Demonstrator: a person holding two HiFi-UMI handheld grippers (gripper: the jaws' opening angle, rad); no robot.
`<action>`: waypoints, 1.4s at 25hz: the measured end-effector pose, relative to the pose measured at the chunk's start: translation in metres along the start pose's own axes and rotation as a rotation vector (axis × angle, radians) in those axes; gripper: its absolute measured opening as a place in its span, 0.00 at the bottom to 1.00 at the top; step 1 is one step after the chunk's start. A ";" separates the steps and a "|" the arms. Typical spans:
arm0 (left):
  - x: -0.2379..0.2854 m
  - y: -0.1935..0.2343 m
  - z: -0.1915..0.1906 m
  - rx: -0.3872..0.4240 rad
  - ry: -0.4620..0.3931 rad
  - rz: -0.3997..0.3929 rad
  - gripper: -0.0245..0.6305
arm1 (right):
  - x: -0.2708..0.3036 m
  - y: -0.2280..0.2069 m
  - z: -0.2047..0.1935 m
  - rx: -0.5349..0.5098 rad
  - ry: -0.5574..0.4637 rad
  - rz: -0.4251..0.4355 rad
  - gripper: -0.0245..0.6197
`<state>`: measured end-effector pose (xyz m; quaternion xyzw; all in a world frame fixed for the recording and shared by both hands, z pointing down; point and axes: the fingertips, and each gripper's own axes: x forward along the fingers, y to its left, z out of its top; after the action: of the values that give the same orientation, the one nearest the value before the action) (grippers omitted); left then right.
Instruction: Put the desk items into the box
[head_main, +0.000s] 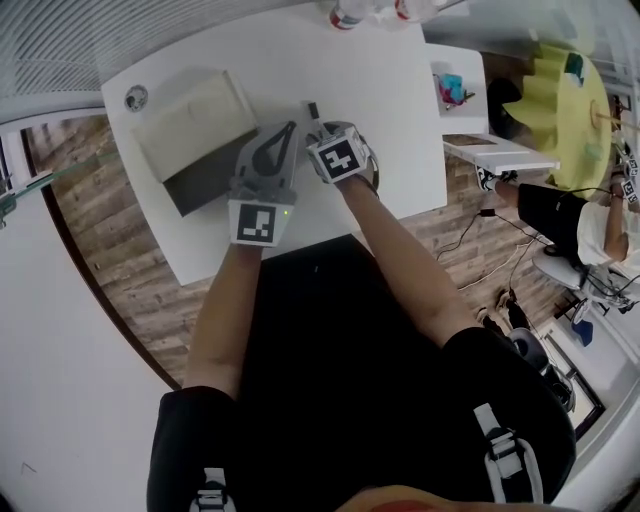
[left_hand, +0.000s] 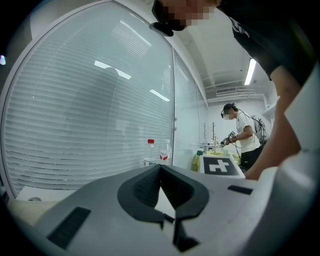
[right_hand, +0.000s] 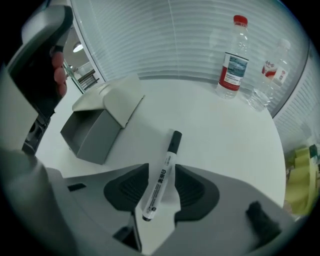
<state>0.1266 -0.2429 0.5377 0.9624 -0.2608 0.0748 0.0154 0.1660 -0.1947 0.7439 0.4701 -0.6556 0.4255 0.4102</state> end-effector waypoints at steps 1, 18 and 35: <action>-0.001 0.002 0.001 -0.015 -0.005 0.006 0.04 | 0.003 0.000 -0.003 -0.012 0.016 -0.010 0.30; -0.042 0.027 0.021 -0.162 -0.046 0.113 0.04 | -0.012 0.004 0.006 -0.233 0.045 -0.050 0.15; -0.096 0.034 0.061 -0.120 -0.073 0.195 0.04 | -0.094 0.077 0.039 -0.468 -0.025 0.037 0.15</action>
<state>0.0357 -0.2281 0.4620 0.9319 -0.3575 0.0252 0.0561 0.1068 -0.1915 0.6301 0.3552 -0.7498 0.2637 0.4920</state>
